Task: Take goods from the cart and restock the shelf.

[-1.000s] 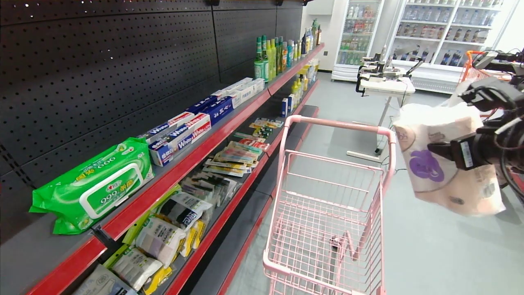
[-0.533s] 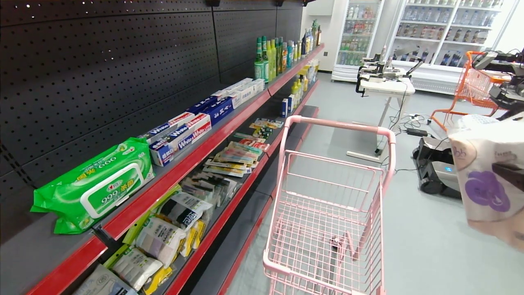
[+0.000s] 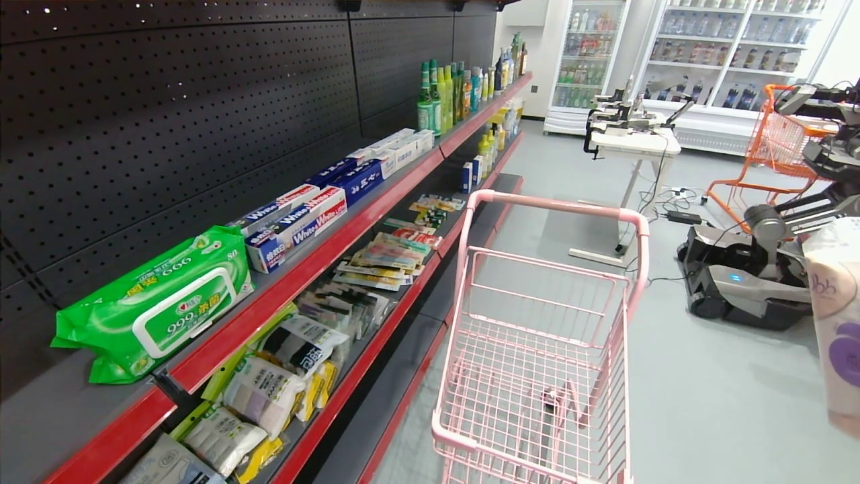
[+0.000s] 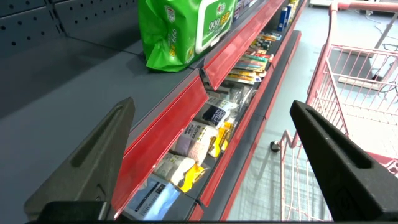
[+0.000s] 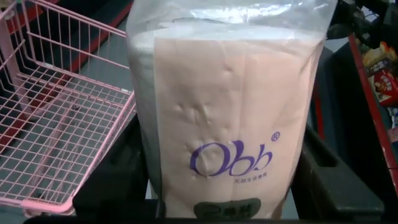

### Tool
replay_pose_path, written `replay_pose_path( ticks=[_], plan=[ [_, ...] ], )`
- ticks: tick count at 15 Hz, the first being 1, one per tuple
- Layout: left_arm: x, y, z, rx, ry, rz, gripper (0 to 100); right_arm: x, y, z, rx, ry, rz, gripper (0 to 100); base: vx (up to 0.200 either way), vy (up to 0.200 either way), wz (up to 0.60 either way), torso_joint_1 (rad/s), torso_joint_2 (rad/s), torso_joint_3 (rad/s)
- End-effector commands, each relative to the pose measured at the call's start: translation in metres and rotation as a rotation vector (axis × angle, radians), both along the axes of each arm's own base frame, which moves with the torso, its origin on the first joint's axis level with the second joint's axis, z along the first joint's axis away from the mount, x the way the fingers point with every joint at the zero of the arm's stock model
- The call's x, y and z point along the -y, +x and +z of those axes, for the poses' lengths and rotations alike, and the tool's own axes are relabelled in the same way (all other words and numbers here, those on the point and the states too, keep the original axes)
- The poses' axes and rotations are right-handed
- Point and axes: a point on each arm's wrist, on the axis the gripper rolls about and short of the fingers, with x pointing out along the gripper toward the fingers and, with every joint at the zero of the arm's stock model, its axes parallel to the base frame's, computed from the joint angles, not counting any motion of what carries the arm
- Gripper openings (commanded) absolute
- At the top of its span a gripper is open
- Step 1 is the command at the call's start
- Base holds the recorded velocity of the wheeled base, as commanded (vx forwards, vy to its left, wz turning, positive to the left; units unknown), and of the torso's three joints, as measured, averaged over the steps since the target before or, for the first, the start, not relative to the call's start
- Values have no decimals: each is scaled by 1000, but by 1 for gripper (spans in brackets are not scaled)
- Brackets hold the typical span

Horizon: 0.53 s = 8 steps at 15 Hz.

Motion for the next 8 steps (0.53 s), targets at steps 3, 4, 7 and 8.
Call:
replay_pose_path(
  ticks=[3,4,7,8],
  plan=[
    [0,0,0,-1,0,1,100,-1,-17,-14,8,-1,-31,0,0,0,0,0,0,0],
    [0,0,0,-1,0,1,100,-1,-19,-20,-3,0,-29,0,0,0,0,95,-154,-95],
    [0,0,0,-1,0,1,100,-1,-17,-21,-14,0,-32,0,0,0,0,160,-342,-180],
    [0,0,0,-1,0,1,100,-1,-17,-21,-16,-1,-30,0,0,0,0,163,-359,-188]
  ],
)
